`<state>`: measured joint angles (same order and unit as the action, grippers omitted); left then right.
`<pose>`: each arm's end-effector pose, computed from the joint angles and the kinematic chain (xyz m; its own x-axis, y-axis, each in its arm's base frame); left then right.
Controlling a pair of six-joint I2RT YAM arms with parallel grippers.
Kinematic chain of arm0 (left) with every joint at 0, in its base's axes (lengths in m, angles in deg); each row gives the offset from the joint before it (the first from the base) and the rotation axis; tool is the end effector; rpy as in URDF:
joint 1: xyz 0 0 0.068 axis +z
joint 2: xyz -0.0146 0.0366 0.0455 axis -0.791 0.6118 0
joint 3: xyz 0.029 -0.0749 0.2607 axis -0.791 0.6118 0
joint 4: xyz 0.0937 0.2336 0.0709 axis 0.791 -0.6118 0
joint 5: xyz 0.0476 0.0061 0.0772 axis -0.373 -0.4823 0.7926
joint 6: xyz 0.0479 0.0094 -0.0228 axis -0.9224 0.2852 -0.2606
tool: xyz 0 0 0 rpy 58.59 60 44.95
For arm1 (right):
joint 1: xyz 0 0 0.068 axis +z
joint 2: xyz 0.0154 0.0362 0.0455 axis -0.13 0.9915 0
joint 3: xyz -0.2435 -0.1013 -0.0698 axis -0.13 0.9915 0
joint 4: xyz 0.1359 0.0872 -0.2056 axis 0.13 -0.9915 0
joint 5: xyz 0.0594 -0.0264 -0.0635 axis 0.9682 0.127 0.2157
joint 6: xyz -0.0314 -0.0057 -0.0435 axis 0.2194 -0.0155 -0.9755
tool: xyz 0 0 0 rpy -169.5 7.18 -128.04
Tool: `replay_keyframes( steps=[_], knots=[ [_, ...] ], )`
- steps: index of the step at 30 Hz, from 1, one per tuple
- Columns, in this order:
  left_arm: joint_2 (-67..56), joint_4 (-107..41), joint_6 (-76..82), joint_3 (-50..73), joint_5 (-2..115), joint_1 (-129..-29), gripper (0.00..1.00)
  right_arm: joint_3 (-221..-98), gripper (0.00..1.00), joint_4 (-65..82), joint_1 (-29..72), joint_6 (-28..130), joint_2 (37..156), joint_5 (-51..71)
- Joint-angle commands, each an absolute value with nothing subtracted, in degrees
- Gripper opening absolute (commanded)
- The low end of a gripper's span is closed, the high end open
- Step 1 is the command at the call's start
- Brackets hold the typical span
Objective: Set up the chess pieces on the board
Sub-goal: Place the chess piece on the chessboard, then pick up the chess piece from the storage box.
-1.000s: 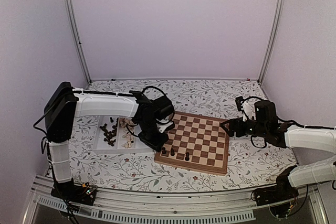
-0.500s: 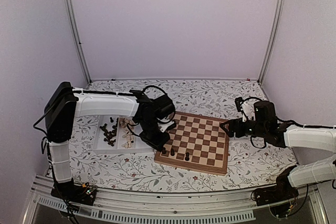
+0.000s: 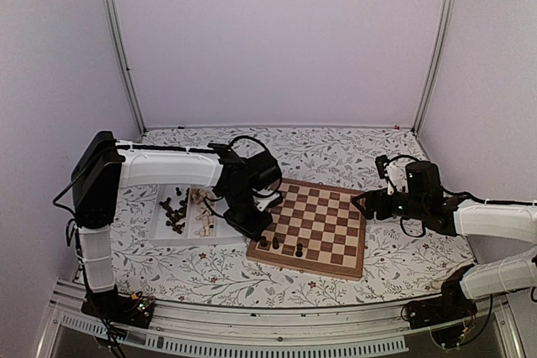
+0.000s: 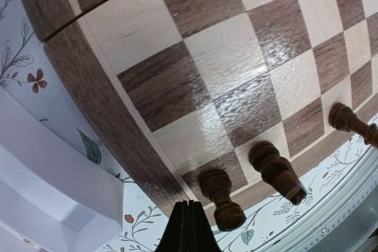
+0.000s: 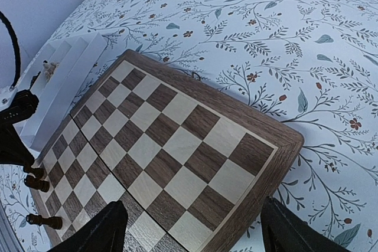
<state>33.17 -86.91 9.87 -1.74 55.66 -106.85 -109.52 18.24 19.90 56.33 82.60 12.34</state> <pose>0.2210 -0.3201 0.1810 -0.8021 0.5882 -0.1031 0.5961 0.7782 -0.1979 0.2045 0.1127 0.1813 -0.5879 -0.0694 -0.8059 -0.4671 0.8425 0.2682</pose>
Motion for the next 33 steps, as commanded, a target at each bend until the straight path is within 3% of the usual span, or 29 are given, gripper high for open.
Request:
replay_keyframes(
  steps=[1, 6, 11, 17, 28, 33],
  knots=[
    [30.4, -90.3, 10.0, -1.6, 61.6, -106.2, 0.06, -109.8, 0.81, 19.2, 20.2, 56.7, 82.7, 13.0],
    [22.3, -92.0, 9.7, -0.4, 70.4, -101.7, 0.27, -109.8, 0.81, 19.4, 20.2, 56.7, 82.7, 13.2],
    [14.8, -87.4, 7.8, 5.7, 78.9, -90.6, 0.39, -109.9, 0.81, 19.6, 20.2, 56.8, 82.9, 13.4],
    [14.7, -81.2, 7.1, 9.3, 78.6, -78.0, 0.41, -109.7, 0.81, 19.6, 20.2, 56.9, 82.6, 13.3],
    [22.7, -76.4, 6.4, 8.8, 71.8, -68.3, 0.42, -109.9, 0.81, 19.5, 20.2, 56.7, 83.0, 13.1],
    [24.1, -74.7, 7.1, 8.7, 71.5, -67.0, 0.37, -110.5, 0.81, 19.6, 20.2, 56.7, 84.3, 13.6]
  ],
)
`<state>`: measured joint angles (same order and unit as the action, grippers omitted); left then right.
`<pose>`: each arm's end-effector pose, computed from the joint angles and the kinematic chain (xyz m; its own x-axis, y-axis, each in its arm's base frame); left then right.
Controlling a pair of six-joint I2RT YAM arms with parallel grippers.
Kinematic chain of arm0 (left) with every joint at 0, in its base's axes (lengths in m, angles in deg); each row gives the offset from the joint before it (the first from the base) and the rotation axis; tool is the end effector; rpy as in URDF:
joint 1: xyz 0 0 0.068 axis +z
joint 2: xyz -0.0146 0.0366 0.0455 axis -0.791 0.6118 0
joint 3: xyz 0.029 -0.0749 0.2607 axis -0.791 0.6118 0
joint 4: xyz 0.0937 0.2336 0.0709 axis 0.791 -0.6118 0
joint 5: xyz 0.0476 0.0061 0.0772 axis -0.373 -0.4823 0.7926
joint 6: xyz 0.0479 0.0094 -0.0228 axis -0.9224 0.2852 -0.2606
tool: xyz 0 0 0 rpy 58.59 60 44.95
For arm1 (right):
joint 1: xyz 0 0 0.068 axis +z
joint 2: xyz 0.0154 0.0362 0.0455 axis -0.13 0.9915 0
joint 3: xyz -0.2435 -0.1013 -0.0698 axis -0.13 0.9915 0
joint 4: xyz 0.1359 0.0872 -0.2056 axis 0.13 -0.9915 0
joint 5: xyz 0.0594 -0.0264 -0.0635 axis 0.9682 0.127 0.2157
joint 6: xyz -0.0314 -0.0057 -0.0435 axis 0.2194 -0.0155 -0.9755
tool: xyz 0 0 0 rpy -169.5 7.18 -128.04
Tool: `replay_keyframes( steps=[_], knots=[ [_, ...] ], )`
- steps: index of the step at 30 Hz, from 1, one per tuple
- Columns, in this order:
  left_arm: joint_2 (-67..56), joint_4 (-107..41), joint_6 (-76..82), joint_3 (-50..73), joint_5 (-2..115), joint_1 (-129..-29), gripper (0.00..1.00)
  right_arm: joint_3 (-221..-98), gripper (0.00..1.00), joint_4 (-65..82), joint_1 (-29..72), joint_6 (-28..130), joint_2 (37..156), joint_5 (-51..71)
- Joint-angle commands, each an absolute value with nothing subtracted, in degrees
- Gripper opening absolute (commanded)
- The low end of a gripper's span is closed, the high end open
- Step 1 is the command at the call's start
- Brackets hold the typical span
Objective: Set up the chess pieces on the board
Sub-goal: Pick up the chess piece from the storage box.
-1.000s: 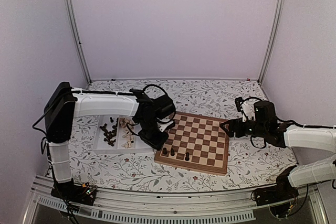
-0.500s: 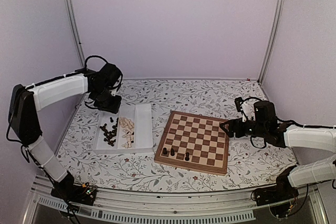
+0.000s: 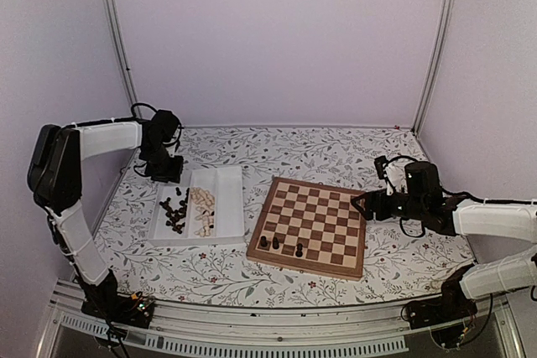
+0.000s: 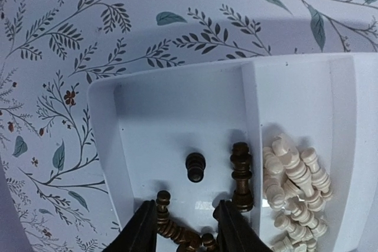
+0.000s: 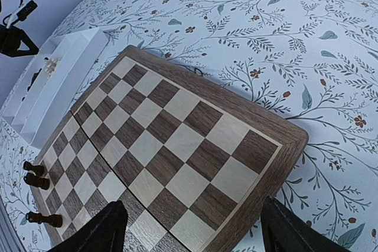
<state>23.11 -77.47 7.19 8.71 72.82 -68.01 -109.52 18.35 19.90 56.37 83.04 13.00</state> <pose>0.3494 -0.0931 0.1985 -0.9409 -0.0146 -0.3383 -0.0312 0.9986 0.0438 0.2048 0.1133 0.1799 -0.5940 -0.0723 -0.8012 -0.4727 0.8372 0.2749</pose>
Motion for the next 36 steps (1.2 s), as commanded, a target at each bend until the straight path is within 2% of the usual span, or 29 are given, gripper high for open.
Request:
replay_keyframes(
  steps=[1, 5, 18, 28, 33, 36],
  knots=[
    [24.7, -74.7, 7.2, 8.7, 71.2, -66.8, 0.35, -110.4, 0.81, 19.6, 20.2, 56.7, 84.4, 13.7],
    [27.1, -74.5, 7.2, 8.5, 69.9, -65.7, 0.30, -110.3, 0.81, 19.6, 20.3, 56.7, 84.1, 13.5],
    [30.4, -72.5, 7.1, 8.7, 66.6, -64.4, 0.25, -109.8, 0.81, 19.6, 20.3, 57.1, 82.8, 13.3],
    [29.2, -72.9, 7.0, 8.9, 67.8, -64.6, 0.07, -109.6, 0.81, 19.7, 20.2, 57.3, 82.2, 13.7],
    [21.1, -75.9, 7.0, 8.3, 73.8, -71.0, 0.05, -109.3, 0.81, 19.0, 20.2, 57.0, 80.9, 13.0],
    [17.1, -76.1, 4.8, 7.4, 70.3, -78.2, 0.04, -109.3, 0.81, 19.0, 20.2, 57.0, 80.5, 12.6]
  ],
)
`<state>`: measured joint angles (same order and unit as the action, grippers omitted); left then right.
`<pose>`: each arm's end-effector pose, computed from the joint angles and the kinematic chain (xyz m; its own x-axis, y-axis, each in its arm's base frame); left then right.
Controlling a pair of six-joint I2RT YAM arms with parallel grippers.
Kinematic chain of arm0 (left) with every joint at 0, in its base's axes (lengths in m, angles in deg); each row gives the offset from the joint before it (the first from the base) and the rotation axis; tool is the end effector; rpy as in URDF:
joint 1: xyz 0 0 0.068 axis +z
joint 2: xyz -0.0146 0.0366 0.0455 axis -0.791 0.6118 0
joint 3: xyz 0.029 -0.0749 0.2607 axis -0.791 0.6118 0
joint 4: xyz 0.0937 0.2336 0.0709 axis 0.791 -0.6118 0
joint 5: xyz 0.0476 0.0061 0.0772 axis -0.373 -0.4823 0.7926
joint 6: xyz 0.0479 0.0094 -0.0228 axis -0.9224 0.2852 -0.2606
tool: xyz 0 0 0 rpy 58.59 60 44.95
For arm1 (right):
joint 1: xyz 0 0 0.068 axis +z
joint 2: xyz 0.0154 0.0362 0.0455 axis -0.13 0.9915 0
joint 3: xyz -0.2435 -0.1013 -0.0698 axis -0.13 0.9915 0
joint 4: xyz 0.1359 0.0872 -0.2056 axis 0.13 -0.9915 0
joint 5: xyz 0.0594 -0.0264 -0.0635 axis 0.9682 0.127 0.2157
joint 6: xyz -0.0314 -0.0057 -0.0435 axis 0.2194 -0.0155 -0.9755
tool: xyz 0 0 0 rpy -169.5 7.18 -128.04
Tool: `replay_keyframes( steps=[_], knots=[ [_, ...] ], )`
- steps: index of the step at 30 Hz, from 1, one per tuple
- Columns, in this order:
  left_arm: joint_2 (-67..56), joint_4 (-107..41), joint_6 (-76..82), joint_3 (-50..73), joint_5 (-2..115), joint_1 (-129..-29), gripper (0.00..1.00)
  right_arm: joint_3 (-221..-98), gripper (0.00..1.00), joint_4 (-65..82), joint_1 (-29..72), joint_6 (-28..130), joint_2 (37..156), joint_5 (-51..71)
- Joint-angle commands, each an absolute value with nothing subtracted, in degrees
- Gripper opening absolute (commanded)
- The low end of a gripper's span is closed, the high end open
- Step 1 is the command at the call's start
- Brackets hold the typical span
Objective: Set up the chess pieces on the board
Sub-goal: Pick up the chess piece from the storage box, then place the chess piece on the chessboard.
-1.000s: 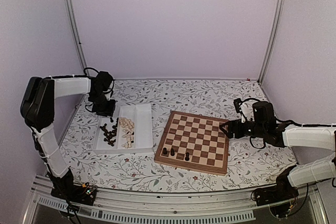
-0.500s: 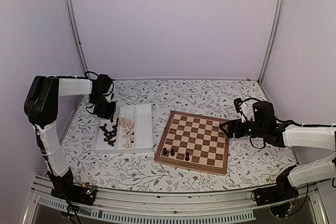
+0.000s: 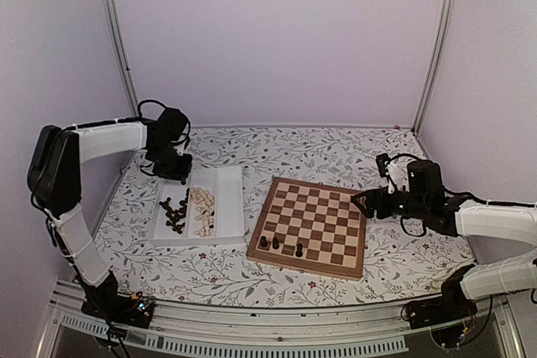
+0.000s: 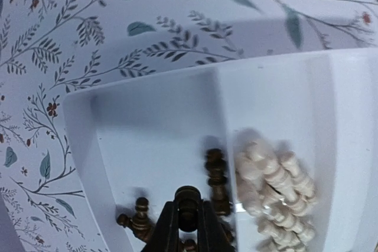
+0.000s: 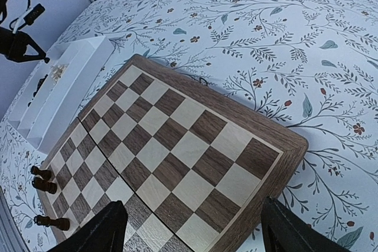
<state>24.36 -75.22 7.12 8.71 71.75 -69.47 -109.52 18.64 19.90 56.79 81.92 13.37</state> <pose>0.3523 -0.1043 0.1923 -0.9370 0.0087 -0.3492 0.0010 0.9998 0.0222 0.2037 0.1130 0.1846 -0.5807 -0.0578 -0.8120 -0.4786 0.8311 0.2832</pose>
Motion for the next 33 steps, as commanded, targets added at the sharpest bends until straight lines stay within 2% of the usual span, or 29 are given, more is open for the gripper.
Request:
replay_keyframes(
  steps=[1, 3, 8, 12, 33],
  knots=[
    [17.1, -76.6, 3.8, 6.7, 66.8, -80.6, 0.04, -109.3, 0.81, 19.0, 20.2, 56.9, 80.7, 12.6],
    [17.8, -77.8, 3.1, 5.4, 62.0, -85.4, 0.04, -109.7, 0.81, 19.0, 20.2, 56.9, 81.2, 12.9],
    [22.6, -82.6, 2.2, 0.6, 62.1, -97.2, 0.03, -109.8, 0.81, 19.2, 20.2, 57.0, 82.3, 13.3],
    [26.3, -84.7, 2.4, -1.8, 61.5, -101.9, 0.02, -109.7, 0.81, 19.2, 20.2, 57.0, 82.3, 13.2],
    [35.8, -85.1, 2.4, -8.0, 57.9, -108.3, 0.03, -108.9, 0.81, 19.2, 20.2, 57.3, 81.0, 13.2]
  ],
)
